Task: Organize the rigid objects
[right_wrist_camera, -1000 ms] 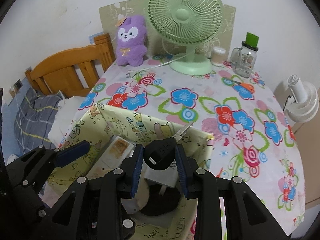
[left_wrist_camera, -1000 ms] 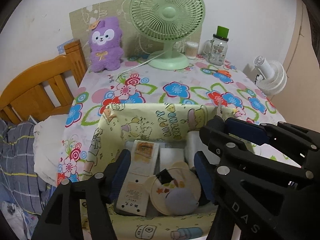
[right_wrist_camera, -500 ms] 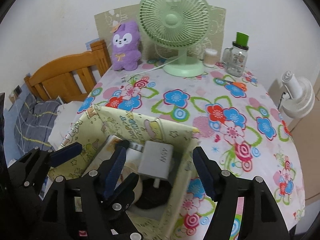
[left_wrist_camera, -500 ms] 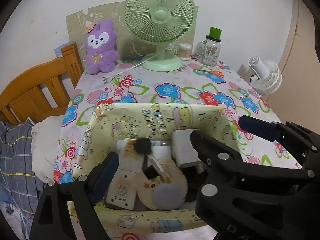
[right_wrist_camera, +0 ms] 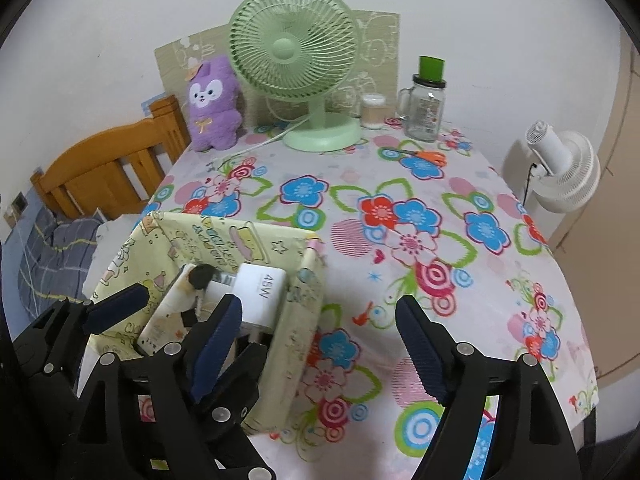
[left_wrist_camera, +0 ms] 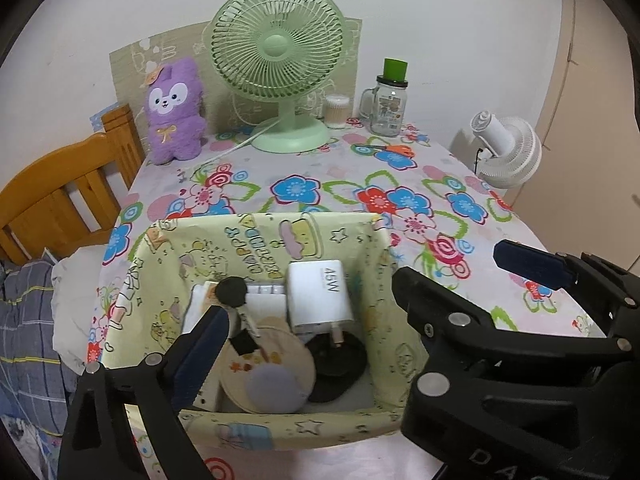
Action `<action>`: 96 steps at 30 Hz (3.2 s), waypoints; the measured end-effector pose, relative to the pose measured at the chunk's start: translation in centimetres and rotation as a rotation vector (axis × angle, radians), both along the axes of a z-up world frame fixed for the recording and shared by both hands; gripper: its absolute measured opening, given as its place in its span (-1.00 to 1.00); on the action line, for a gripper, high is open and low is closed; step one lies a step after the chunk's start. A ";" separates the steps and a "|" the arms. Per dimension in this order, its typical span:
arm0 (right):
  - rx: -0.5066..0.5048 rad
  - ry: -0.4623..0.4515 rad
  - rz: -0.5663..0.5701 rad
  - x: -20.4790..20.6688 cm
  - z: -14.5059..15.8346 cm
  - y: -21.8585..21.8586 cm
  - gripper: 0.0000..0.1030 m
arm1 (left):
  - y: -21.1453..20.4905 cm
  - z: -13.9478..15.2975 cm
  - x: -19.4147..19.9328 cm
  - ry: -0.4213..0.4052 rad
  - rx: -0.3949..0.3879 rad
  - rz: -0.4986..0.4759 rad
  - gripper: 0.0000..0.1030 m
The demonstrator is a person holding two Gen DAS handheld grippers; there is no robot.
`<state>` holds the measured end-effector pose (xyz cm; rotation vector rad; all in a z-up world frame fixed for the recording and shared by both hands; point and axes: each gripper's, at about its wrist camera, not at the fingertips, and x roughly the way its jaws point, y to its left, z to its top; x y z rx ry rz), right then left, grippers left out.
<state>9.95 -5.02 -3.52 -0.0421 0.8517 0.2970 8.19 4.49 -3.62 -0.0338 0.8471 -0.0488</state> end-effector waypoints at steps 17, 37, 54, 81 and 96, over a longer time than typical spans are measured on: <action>0.011 -0.033 -0.069 -1.4 0.9 -5.5 0.81 | -3.4 1.0 -1.0 -0.025 0.014 -0.003 0.99; 0.039 -0.114 -0.159 -4.3 4.0 -11.5 0.86 | -6.4 4.6 -3.3 -0.111 0.060 0.008 0.99; 0.000 -0.238 -0.228 -7.9 6.7 -14.0 0.95 | -7.4 7.0 -6.2 -0.187 0.066 0.003 0.99; 0.044 -0.327 -0.248 -9.8 8.4 -14.4 0.99 | -5.9 8.9 -8.2 -0.264 0.074 0.041 0.99; 0.036 -0.334 -0.250 -10.1 8.5 -14.0 0.99 | -5.5 9.1 -8.2 -0.264 0.050 0.054 0.99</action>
